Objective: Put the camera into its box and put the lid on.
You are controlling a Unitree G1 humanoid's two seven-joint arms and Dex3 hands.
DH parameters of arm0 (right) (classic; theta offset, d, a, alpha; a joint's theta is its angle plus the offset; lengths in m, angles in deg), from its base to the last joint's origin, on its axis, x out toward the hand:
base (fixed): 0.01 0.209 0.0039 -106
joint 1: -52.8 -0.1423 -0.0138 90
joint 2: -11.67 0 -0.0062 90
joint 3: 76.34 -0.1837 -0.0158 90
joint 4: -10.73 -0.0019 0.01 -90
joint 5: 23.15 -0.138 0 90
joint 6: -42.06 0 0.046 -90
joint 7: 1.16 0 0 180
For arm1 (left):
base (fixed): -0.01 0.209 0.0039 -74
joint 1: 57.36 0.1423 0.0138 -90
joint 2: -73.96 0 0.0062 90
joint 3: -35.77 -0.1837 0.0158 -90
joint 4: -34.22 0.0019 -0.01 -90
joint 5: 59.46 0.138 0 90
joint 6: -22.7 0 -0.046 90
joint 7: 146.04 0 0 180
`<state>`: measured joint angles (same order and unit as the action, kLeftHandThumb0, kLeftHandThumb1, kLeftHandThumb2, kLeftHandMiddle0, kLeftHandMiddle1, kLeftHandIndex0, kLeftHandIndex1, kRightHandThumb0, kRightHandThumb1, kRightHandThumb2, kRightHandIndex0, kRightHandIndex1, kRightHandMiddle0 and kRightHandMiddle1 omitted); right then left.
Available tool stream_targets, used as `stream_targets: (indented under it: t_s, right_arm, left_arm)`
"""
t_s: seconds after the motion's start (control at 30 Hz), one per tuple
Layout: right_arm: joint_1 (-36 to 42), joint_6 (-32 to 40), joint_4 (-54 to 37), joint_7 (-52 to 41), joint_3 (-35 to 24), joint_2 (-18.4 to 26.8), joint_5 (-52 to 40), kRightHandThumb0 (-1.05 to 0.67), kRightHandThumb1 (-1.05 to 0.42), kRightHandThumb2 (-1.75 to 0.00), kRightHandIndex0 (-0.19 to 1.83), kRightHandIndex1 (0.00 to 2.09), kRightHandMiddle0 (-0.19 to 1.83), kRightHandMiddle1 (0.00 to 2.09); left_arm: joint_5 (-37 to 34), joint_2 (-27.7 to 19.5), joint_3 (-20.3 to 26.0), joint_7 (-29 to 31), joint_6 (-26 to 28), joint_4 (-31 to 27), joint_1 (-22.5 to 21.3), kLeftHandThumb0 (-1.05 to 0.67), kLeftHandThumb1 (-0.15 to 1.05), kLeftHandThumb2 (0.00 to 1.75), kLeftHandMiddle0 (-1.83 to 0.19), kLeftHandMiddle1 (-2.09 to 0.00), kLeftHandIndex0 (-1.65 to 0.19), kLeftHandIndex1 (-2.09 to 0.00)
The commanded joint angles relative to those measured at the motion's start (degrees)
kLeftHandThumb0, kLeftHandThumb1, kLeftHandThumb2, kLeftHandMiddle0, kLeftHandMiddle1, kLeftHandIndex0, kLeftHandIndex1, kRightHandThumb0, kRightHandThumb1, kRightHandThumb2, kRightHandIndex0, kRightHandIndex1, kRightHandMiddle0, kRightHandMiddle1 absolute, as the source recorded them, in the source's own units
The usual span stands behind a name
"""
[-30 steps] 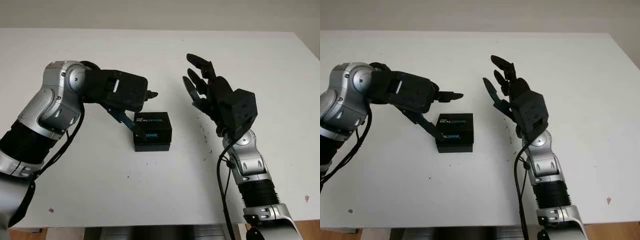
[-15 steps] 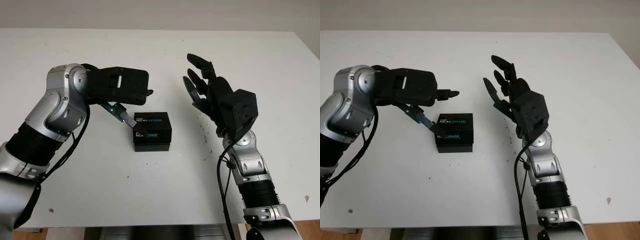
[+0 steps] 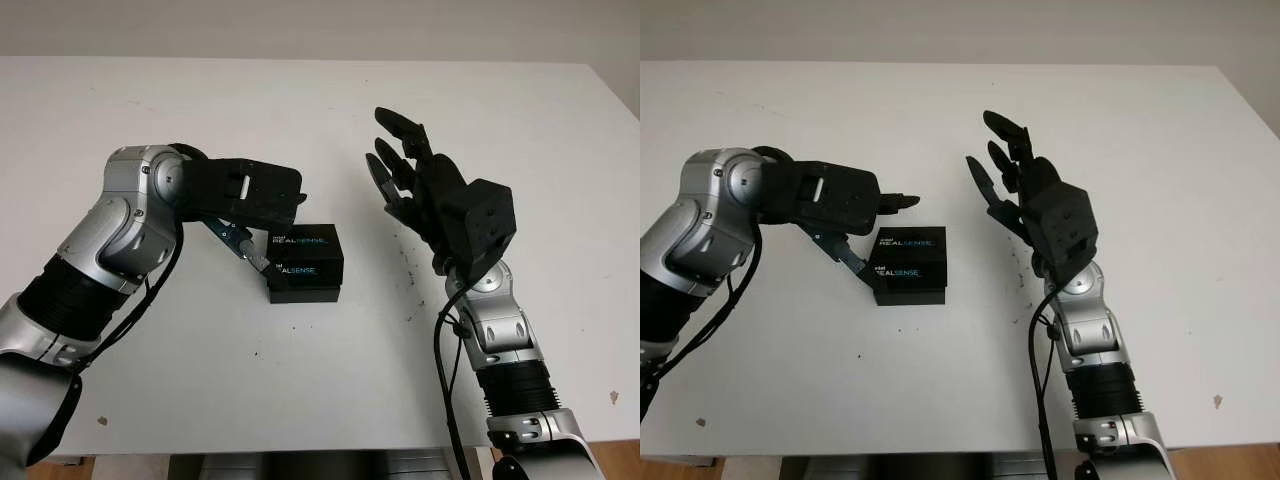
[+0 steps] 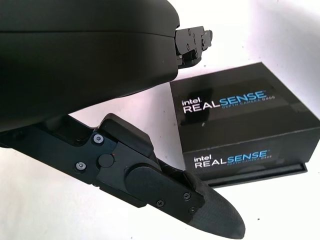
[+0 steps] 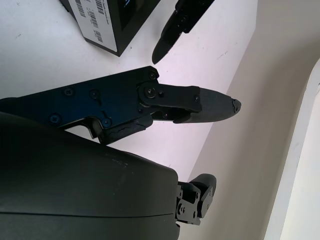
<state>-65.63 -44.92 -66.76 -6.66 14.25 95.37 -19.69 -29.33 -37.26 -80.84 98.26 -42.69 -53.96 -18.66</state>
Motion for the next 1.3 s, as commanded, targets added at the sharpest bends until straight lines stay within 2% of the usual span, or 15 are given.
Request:
stream_targets:
  t_s: [0.0,0.4,0.47,0.67,0.73,0.8,0.83,0.87,0.9,0.93,0.97,1.0,1.03,1.13,1.27]
  right_arm:
    - [0.1,-0.4,-0.9,0.1,-0.3,-0.1,-0.1,-0.62,-1.05,-0.46,0.16,0.06,-0.15,0.63]
    - [0.0,-0.4,-0.9,0.4,-0.2,0.0,0.1,-0.64,-1.05,-0.46,0.17,0.06,-0.14,0.64]
    - [0.0,-0.3,-1.0,0.5,-0.2,0.0,0.1,-0.64,-1.05,-0.46,0.17,0.06,-0.14,0.64]
    - [0.0,-0.3,-1.0,0.4,-0.2,0.0,0.2,-0.63,-1.05,-0.46,0.17,0.06,-0.15,0.65]
    - [0.0,0.3,-1.3,0.6,-0.2,-0.1,0.2,-0.62,-1.05,-0.46,0.17,0.07,-0.14,0.64]
    - [0.0,-0.1,-1.1,0.5,-0.2,0.0,0.1,-0.62,-1.05,-0.46,0.17,0.07,-0.14,0.64]
    - [0.0,-0.3,-1.1,0.5,-0.2,0.1,0.3,-0.62,-1.05,-0.46,0.17,0.07,-0.14,0.64]
    - [0.0,-0.5,-0.9,0.4,-0.2,0.1,0.3,-0.62,-1.05,-0.46,0.18,0.07,-0.14,0.64]
    - [0.0,-0.6,-0.8,0.4,-0.2,0.1,0.2,-0.63,-1.05,-0.46,0.18,0.07,-0.13,0.64]
    - [-0.1,-0.4,-0.8,0.4,-0.2,0.1,0.2,-0.63,-1.05,-0.45,0.18,0.07,-0.13,0.64]
    - [-0.1,0.0,-0.9,0.3,-0.2,0.1,0.2,-0.63,-1.05,-0.45,0.17,0.07,-0.14,0.64]
    - [-0.1,0.0,-0.9,0.4,-0.2,0.0,0.1,-0.63,-1.05,-0.45,0.17,0.06,-0.14,0.64]
    - [-0.1,0.0,-0.9,0.4,-0.2,-0.1,0.1,-0.63,-1.05,-0.45,0.17,0.06,-0.14,0.64]
    - [0.0,0.0,-0.9,0.4,-0.3,-0.2,-0.1,-0.63,-1.05,-0.45,0.17,0.06,-0.14,0.64]
    - [0.0,-0.5,-0.7,0.3,-0.3,-0.1,-0.1,-0.64,-1.05,-0.45,0.17,0.06,-0.14,0.64]
  left_arm:
    - [-0.3,0.3,0.0,-0.1,-0.6,-0.5,0.4,-0.92,0.89,0.05,0.15,-0.06,0.19,-0.02]
    - [0.2,2.2,0.5,-4.4,1.2,-0.7,3.1,-0.9,0.88,0.05,0.07,-0.11,0.14,-0.06]
    - [0.3,2.6,0.5,-4.8,2.3,-1.1,3.4,-0.92,0.88,0.05,0.16,-0.38,0.1,-0.07]
    - [-0.1,2.9,1.0,-6.5,3.5,-2.8,4.9,-0.89,0.9,0.06,0.19,-0.64,0.0,-0.13]
    - [-0.3,2.8,1.2,-7.2,2.8,-3.2,5.4,-0.89,0.9,0.05,0.19,-0.88,-0.06,-0.2]
    - [-0.3,2.5,1.1,-7.4,1.7,-3.5,5.8,-0.88,0.91,0.05,0.19,-1.04,0.1,-0.61]
    - [-0.1,2.4,1.0,-7.5,1.6,-3.6,5.8,-0.88,0.91,0.05,0.19,-1.07,0.15,-0.71]
    - [0.3,2.3,0.8,-7.6,1.6,-4.0,5.9,-0.88,0.91,0.05,0.19,-1.04,0.17,-0.72]
    - [0.6,2.3,0.7,-7.7,1.6,-4.3,6.0,-0.88,0.91,0.05,0.19,-1.33,0.18,-0.71]
    - [0.9,2.3,0.8,-8.0,1.8,-4.7,6.2,-0.88,0.91,0.05,0.19,-1.43,0.19,-0.71]
    - [1.1,2.4,0.9,-8.4,2.0,-5.1,6.5,-0.89,0.91,0.05,0.19,-1.72,0.19,-0.92]
    - [1.2,2.5,1.1,-8.9,2.0,-5.4,6.9,-0.87,0.92,0.05,0.19,-1.94,0.19,-1.32]
    - [1.1,2.6,1.5,-9.7,1.8,-5.8,7.3,-0.86,0.92,0.05,0.14,-2.01,0.19,-1.45]
    - [1.3,2.7,2.0,-11.2,2.2,-7.0,8.2,-0.83,0.92,0.05,-0.3,-2.09,0.19,-1.43]
    - [1.6,2.9,2.3,-12.2,3.7,-8.1,9.0,-0.75,0.91,0.05,-0.04,-1.99,0.05,-1.38]
